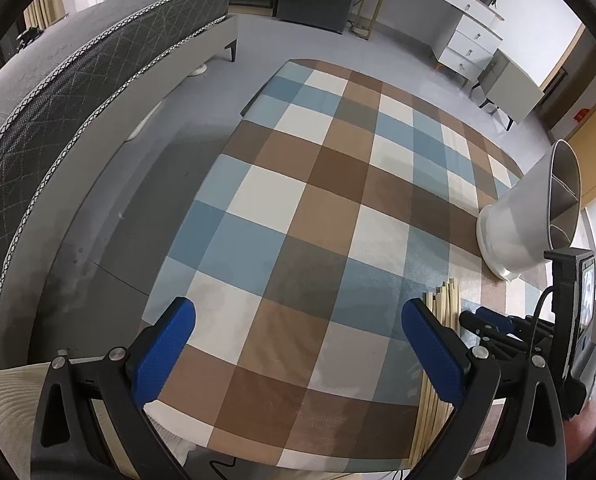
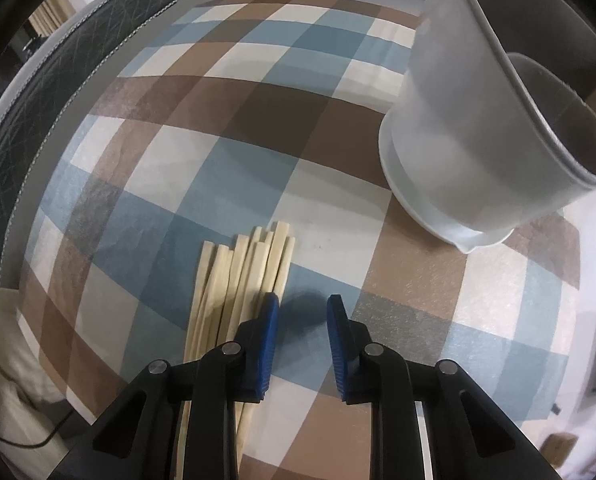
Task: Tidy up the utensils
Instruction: 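Lower the right tool to the wooden chopstick bundle and grasp one chopstick, then lift the chopstick with the right tool while the left tool grasps another chopstick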
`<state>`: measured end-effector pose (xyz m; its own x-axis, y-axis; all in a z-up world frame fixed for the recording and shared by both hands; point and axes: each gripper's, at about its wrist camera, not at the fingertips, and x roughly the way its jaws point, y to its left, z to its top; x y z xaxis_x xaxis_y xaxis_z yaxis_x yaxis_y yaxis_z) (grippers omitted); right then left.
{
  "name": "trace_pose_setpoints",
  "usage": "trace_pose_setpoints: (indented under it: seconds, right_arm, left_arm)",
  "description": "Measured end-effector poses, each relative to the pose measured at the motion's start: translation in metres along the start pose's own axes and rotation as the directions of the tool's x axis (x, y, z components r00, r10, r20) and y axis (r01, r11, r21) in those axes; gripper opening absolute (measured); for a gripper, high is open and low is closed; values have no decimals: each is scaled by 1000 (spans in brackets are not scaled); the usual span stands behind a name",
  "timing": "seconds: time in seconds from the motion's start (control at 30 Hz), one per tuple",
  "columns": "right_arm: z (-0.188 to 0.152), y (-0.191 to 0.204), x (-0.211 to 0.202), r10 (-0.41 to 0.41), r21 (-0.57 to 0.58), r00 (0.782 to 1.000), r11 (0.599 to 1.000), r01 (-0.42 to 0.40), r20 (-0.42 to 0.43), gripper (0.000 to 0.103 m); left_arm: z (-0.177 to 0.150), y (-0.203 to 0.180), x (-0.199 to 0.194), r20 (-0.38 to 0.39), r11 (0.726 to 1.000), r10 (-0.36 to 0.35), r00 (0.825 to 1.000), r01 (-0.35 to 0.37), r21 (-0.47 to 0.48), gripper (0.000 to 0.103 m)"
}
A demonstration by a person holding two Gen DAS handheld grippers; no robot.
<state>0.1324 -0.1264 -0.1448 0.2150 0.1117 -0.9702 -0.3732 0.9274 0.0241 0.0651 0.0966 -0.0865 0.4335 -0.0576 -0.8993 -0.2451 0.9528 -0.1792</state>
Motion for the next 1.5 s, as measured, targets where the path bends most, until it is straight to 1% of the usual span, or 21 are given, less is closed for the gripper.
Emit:
trace_pose_setpoints:
  seconds: [0.1, 0.23, 0.27, 0.33, 0.47, 0.53, 0.63, 0.67, 0.73, 0.8, 0.87, 0.93, 1.0, 1.07, 1.13, 1.2, 1.27, 1.33, 1.4, 1.43, 1.5]
  right_arm:
    - [4, 4, 1, 1, -6, 1000, 1000, -1, -8, 18]
    - [11, 13, 5, -36, -40, 999, 999, 35, -18, 18]
    - [13, 17, 5, -36, -42, 999, 999, 35, -26, 18]
    - [12, 21, 9, -27, -51, 997, 998, 24, -66, 18]
    - [14, 24, 10, -28, -49, 998, 998, 25, -56, 19]
    - [14, 23, 9, -19, -32, 999, 999, 17, -36, 20]
    - [16, 24, 6, -23, -47, 1000, 999, 23, -5, 20]
    - [18, 26, 6, -23, -46, 1000, 999, 23, 3, 17]
    - [21, 27, 5, -8, -49, 1000, 999, 9, 22, 5]
    - [21, 28, 3, 9, -43, 999, 999, -7, 44, 4]
    - [25, 24, -7, 54, -14, 995, 999, -52, 88, 4]
    - [21, 16, -23, 82, 7, 983, 996, -84, 164, 4]
    - [15, 8, -39, 109, 24, 965, 993, -118, 240, 4]
    - [2, -3, -55, 131, 44, 937, 987, -153, 325, 4]
    - [-8, -13, -65, 148, 65, 911, 980, -187, 385, 4]
    - [-14, -23, -79, 144, 84, 885, 976, -201, 443, 4]
    - [-20, -29, -86, 151, 103, 861, 968, -228, 485, 4]
    - [-26, -42, -96, 146, 124, 840, 962, -244, 523, 4]
    - [-29, -49, -98, 144, 146, 821, 953, -265, 552, 4]
    - [-29, -52, -98, 145, 149, 817, 951, -271, 558, 4]
    - [-34, -60, -105, 143, 159, 801, 946, -284, 581, 4]
  left_arm:
    - [0, 3, 2, -7, 1000, 4, 1000, -4, -8, 100]
    - [1, 7, 4, -15, 1000, 3, 1000, -3, -26, 100]
    - [1, 8, 3, -14, 999, 15, 1000, -15, -32, 100]
    - [1, 8, 3, -12, 999, 11, 1000, -12, -34, 100]
    - [0, 6, 3, -13, 1000, 7, 1000, -7, -21, 100]
    - [0, 4, 3, -13, 1000, 7, 1000, -7, -15, 100]
    - [-1, 2, 4, -12, 1000, 9, 1000, -9, -1, 100]
    - [-1, 3, 6, -16, 1000, 9, 1000, -9, 2, 100]
    - [-1, 3, 11, -30, 1000, 8, 1000, -8, 1, 100]
    - [-3, 3, 18, -56, 1000, -4, 998, 4, 0, 100]
    - [-5, 1, 26, -85, 1000, -19, 996, 19, -3, 100]
    - [-9, -3, 35, -115, 999, -32, 993, 31, -5, 100]
    - [-11, -8, 43, -143, 999, -47, 989, 47, -6, 100]
    - [-13, -15, 47, -161, 998, -67, 985, 66, -9, 100]
    - [-15, -24, 51, -165, 996, -85, 983, 85, -3, 100]
    - [-16, -37, 53, -157, 995, -86, 984, 91, 27, 99]
    - [-16, -50, 58, -157, 994, -74, 985, 86, 70, 94]
    - [-17, -63, 66, -169, 991, -34, 985, 56, 125, 89]
    - [-19, -70, 74, -176, 987, -8, 984, 36, 154, 85]
    - [-21, -72, 78, -184, 986, 9, 983, 22, 167, 85]
    - [-25, -75, 81, -193, 984, 19, 981, 16, 179, 85]
